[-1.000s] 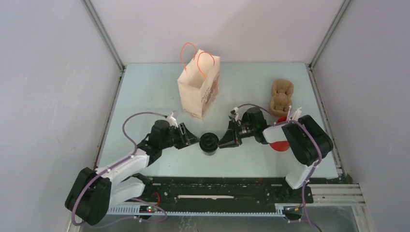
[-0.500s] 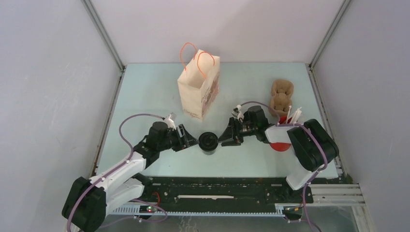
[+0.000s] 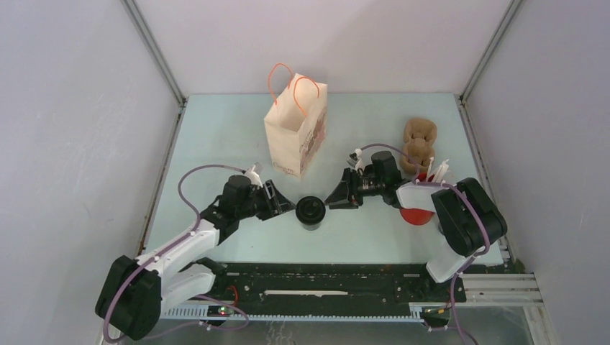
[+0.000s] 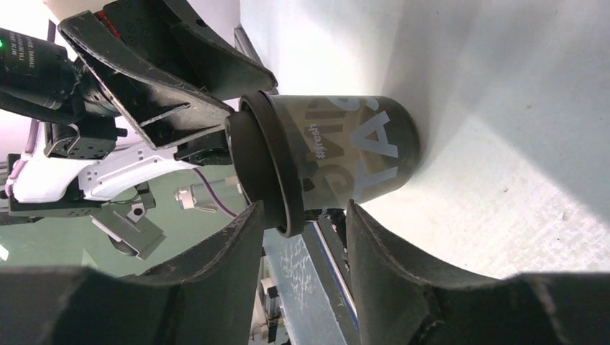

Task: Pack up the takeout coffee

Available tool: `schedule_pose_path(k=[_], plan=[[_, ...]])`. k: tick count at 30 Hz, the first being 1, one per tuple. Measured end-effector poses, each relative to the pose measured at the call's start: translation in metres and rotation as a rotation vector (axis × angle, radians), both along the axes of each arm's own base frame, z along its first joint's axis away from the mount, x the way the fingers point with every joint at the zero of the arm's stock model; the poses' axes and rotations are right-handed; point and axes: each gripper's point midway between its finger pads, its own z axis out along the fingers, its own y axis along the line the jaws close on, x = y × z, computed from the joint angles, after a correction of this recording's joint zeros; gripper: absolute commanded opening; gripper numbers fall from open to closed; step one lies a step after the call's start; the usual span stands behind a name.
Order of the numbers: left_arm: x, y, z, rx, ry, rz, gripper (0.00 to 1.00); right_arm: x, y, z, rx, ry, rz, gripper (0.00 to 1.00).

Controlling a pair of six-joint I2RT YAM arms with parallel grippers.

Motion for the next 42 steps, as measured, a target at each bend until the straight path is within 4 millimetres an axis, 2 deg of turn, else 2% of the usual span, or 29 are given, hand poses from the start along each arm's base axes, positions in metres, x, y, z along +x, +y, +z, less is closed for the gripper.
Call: schedule_pose_path(k=[7,13,25,30,37,42], plan=[[0.004,-0.004,-0.004,-0.005,0.005,-0.008,0.57,0.001,0.001,-0.013,-0.008,0.031,0.003,0.53],[0.006,-0.004,-0.004,-0.007,-0.001,-0.006,0.61,0.000,0.003,-0.014,0.000,0.029,0.010,0.52],[0.010,-0.001,-0.008,-0.040,-0.069,0.028,0.48,-0.007,0.014,-0.017,-0.064,0.009,0.018,0.53],[0.004,-0.006,-0.015,-0.065,-0.119,0.048,0.45,-0.002,0.011,-0.019,-0.088,-0.016,-0.009,0.53],[0.011,-0.014,-0.015,-0.103,-0.157,0.101,0.39,0.006,0.004,-0.020,-0.107,-0.027,-0.038,0.53],[0.015,-0.017,-0.015,-0.120,-0.156,0.127,0.42,0.007,0.002,-0.020,-0.114,-0.036,-0.041,0.56]])
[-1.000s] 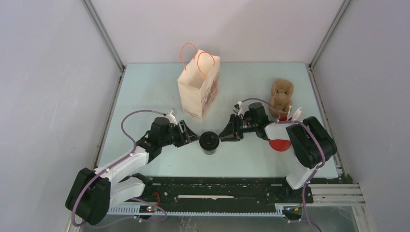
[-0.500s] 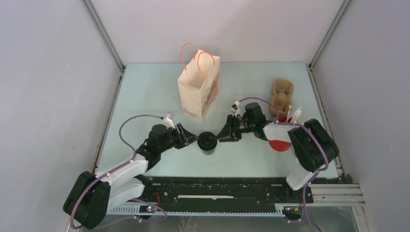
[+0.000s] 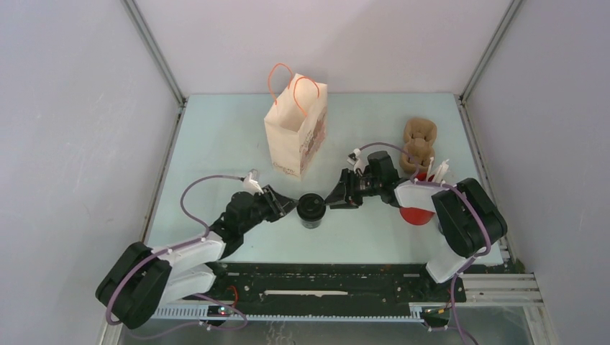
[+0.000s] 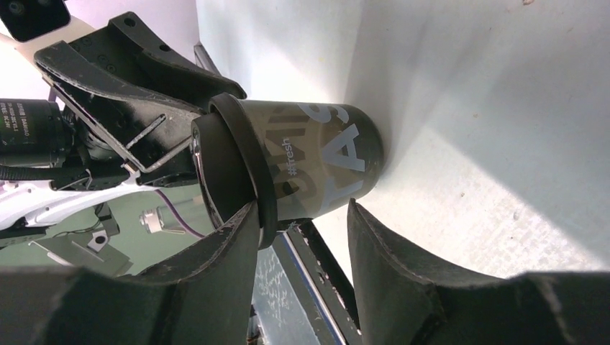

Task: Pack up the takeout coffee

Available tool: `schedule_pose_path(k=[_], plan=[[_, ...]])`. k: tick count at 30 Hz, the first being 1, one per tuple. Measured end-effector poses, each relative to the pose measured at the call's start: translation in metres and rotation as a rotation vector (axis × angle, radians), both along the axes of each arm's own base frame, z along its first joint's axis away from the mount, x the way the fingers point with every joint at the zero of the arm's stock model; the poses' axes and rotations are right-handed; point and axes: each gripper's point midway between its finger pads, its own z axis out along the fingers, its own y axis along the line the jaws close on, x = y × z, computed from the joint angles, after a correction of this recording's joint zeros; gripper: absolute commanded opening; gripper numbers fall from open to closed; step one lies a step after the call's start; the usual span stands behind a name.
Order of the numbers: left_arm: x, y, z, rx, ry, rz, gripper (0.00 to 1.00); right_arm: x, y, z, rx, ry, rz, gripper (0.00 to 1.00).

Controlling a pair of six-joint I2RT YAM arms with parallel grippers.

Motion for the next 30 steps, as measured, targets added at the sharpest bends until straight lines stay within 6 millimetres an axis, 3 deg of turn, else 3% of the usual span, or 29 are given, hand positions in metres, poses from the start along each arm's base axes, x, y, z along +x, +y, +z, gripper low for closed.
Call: schedule_pose_path(k=[6,10,19,25,27,30], plan=[[-0.014,0.008,0.005,0.027,0.014,-0.009,0.56,-0.011,0.003,0.004,-0.021,-0.016,0.029,0.62],[-0.026,0.013,0.002,0.072,0.046,-0.028,0.59,-0.013,0.002,0.011,-0.025,-0.032,0.027,0.63],[-0.028,0.013,0.005,0.128,0.093,-0.061,0.70,-0.008,-0.005,0.012,-0.026,-0.028,0.006,0.71],[-0.024,0.010,0.022,0.133,0.066,-0.072,0.68,-0.011,-0.010,0.009,-0.041,-0.014,0.010,0.66],[-0.025,0.011,0.023,0.138,0.064,-0.074,0.65,-0.012,-0.011,0.011,-0.042,-0.015,0.013,0.63],[-0.028,0.013,0.019,0.149,0.081,-0.076,0.62,-0.014,-0.011,0.015,-0.033,-0.022,0.019,0.67]])
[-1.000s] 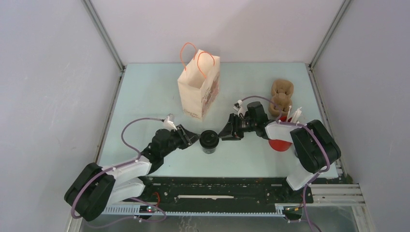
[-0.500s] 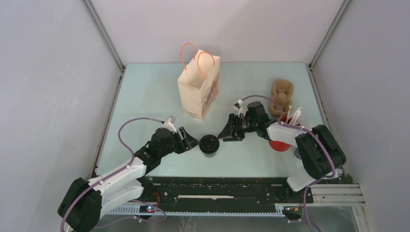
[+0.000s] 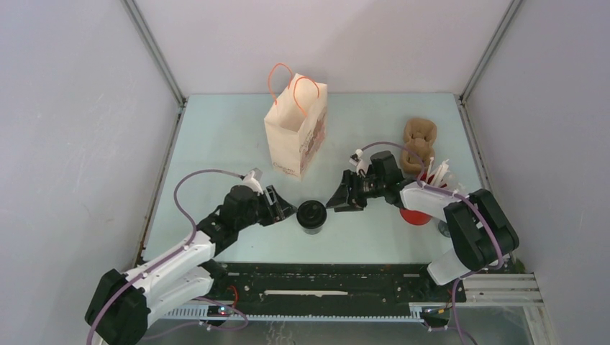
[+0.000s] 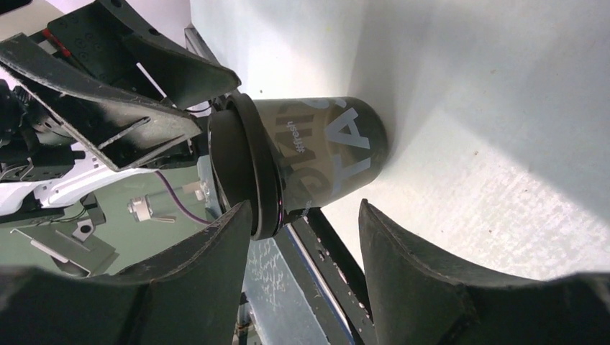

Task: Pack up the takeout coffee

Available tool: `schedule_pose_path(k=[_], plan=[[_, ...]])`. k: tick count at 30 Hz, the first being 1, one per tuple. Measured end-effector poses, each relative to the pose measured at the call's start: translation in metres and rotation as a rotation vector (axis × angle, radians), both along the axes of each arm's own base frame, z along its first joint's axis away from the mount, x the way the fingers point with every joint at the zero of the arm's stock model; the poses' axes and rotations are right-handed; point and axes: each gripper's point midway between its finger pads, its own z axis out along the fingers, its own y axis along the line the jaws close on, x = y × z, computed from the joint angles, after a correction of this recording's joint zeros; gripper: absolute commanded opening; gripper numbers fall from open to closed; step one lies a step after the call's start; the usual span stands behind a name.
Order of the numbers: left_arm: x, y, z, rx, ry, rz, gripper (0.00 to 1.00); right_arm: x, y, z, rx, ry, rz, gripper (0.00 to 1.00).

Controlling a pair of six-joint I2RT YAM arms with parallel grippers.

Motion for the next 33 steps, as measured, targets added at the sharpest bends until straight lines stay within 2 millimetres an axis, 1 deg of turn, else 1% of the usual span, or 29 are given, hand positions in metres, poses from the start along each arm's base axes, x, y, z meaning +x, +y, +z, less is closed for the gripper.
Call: schedule_pose_path(k=[2,4,7,9,14,19,26,29,33], plan=[[-0.001,0.001,0.000,0.002,0.003,0.000,0.61,-0.003,-0.001,0.001,0.005,0.000,0.004,0.70],[-0.002,0.002,0.002,0.000,-0.002,0.002,0.61,-0.007,-0.001,0.001,0.007,0.003,0.010,0.70],[-0.004,0.004,0.005,-0.001,-0.015,0.001,0.61,-0.015,0.000,-0.001,0.013,0.014,0.025,0.63],[-0.004,0.003,0.004,0.001,-0.011,-0.001,0.60,-0.018,0.002,0.000,0.024,0.020,0.034,0.62],[-0.004,0.002,-0.007,0.021,0.024,-0.005,0.58,-0.023,0.009,0.003,0.056,0.028,0.049,0.60],[-0.002,-0.001,-0.011,0.018,0.034,-0.016,0.55,-0.025,0.016,0.005,0.085,0.040,0.057,0.47],[-0.001,-0.004,-0.013,-0.007,0.026,-0.020,0.51,-0.027,0.018,0.004,0.106,0.065,0.057,0.43],[-0.001,-0.004,-0.013,-0.020,0.022,-0.018,0.50,-0.028,0.018,0.003,0.106,0.072,0.054,0.38],[-0.004,-0.004,-0.013,-0.038,0.014,-0.018,0.49,-0.030,0.020,0.003,0.109,0.074,0.053,0.34]])
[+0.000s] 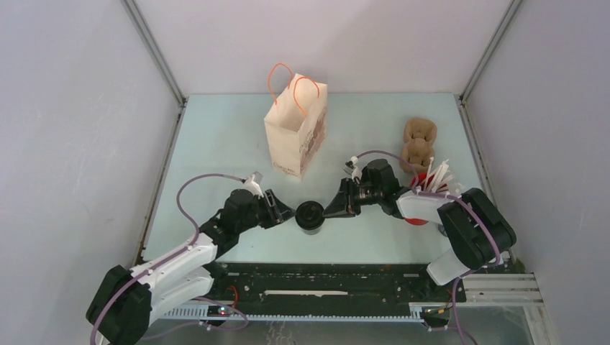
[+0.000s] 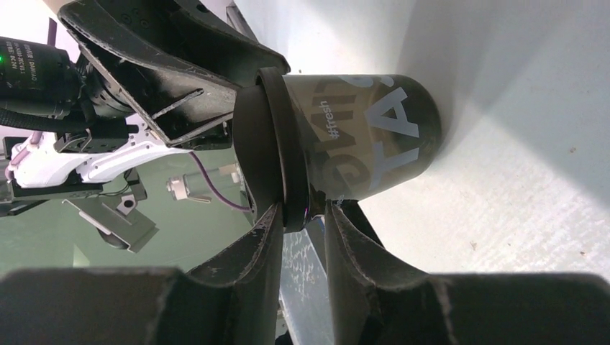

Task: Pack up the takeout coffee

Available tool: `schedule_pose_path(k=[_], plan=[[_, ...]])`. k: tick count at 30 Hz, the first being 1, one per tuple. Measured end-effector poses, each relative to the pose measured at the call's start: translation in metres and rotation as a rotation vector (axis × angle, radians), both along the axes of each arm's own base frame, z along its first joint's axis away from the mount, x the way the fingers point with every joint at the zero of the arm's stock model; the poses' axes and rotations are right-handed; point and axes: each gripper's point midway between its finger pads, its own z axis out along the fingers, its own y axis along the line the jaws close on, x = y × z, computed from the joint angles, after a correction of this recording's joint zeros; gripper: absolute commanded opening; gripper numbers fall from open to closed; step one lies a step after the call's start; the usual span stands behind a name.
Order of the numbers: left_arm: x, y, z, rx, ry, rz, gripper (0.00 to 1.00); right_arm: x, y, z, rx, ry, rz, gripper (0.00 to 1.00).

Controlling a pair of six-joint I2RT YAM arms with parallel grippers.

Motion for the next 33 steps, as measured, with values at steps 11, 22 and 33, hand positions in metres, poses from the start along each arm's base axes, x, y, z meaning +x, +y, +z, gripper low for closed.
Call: schedule_pose_path(k=[11,22,33], plan=[[0.000,-0.001,-0.001,-0.052,-0.021,0.029,0.47,0.000,0.004,-0.009,0.047,-0.041,-0.037,0.29],[0.002,0.006,-0.001,-0.043,-0.037,0.073,0.54,0.002,0.006,-0.010,0.054,-0.043,-0.044,0.46],[-0.006,0.008,0.001,0.030,0.001,0.039,0.64,0.012,-0.004,-0.011,-0.024,-0.064,-0.068,0.54]])
